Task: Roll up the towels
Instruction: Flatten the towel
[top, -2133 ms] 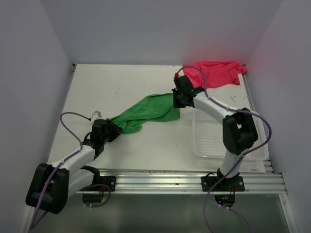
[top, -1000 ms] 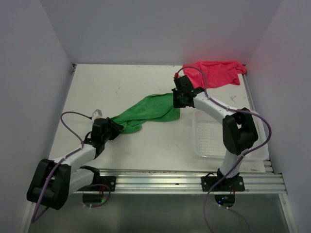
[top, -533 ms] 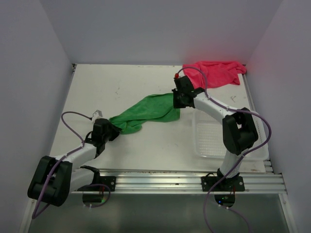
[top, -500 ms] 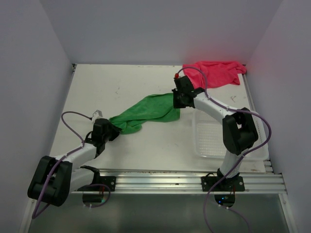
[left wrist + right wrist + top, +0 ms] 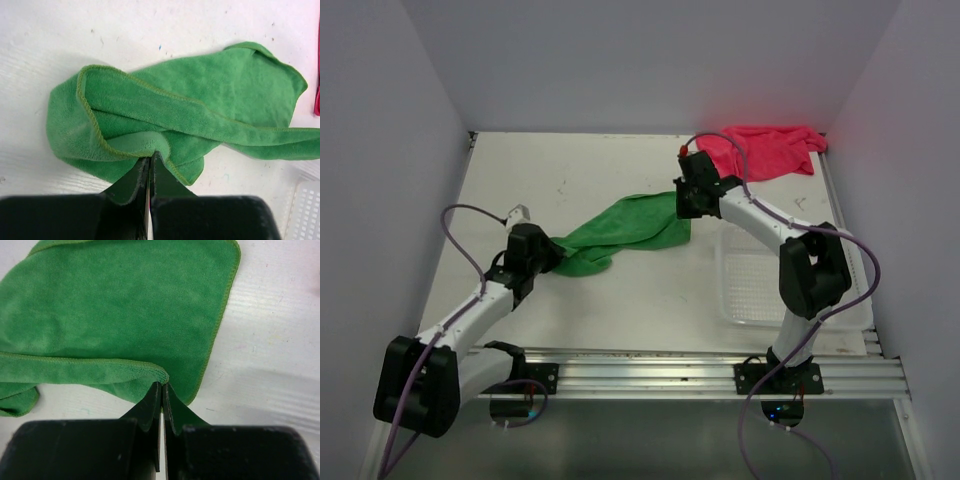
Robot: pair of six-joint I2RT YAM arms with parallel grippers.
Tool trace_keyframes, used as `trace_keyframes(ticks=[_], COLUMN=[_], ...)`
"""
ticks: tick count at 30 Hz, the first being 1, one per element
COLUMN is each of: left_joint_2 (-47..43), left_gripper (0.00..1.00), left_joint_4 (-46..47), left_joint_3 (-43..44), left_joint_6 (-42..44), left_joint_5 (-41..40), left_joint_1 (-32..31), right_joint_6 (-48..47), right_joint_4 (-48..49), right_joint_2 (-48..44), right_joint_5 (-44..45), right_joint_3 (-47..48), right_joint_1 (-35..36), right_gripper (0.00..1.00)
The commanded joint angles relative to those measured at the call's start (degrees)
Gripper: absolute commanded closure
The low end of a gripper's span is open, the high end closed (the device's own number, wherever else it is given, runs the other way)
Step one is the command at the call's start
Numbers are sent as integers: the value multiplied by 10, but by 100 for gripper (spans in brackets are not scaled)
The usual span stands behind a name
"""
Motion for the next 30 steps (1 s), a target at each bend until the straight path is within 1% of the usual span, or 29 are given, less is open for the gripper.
trace_keyframes(ticks=[1, 5, 8, 10, 12, 13, 15, 16, 17, 18, 19, 21, 24, 30], left_joint_2=[-26, -33, -24, -18, -6, -3, 0, 0, 1, 1, 3, 4, 6, 41], left_gripper=[100, 100, 100, 100, 100, 100, 100, 100, 100, 100, 100, 100, 100, 100], left_joint_4=[-88, -157, -218, -255, -281, -290, -285, -266, -256, -230, -218, -202, -179, -190], left_joint_3=[67, 140, 206, 241, 255, 250, 229, 198, 181, 147, 131, 95, 69, 74], left_joint_6=[57, 118, 186, 212, 237, 242, 245, 244, 241, 237, 233, 224, 215, 213], left_joint_5=[-37, -50, -53, -37, -15, 24, 75, 139, 168, 218, 236, 252, 248, 204], left_joint_1=[-3, -2, 2, 2, 2, 2, 2, 1, 1, 0, -1, -5, -21, -56], right_joint_6=[-2, -12, -25, -30, -30, -28, -22, -17, -15, -11, -11, -8, -8, -4], right_joint_4=[-17, -38, -74, -80, -80, -76, -62, -58, -48, -45, -43, -37, -25, -11], right_joint_2=[-35, -33, -28, -34, -39, -42, -53, -56, -60, -61, -61, -64, -69, -66], right_joint_5=[13, 25, 43, 50, 49, 46, 42, 38, 31, 29, 27, 27, 27, 20], right_joint_3=[46, 97, 147, 164, 160, 146, 124, 100, 89, 78, 60, 42, 12, -17], right_joint_1=[-4, -5, -7, -8, -8, -7, -8, -7, -8, -8, -8, -8, -8, -7], right_gripper=[100, 100, 100, 100, 100, 100, 100, 100, 100, 100, 100, 100, 100, 100])
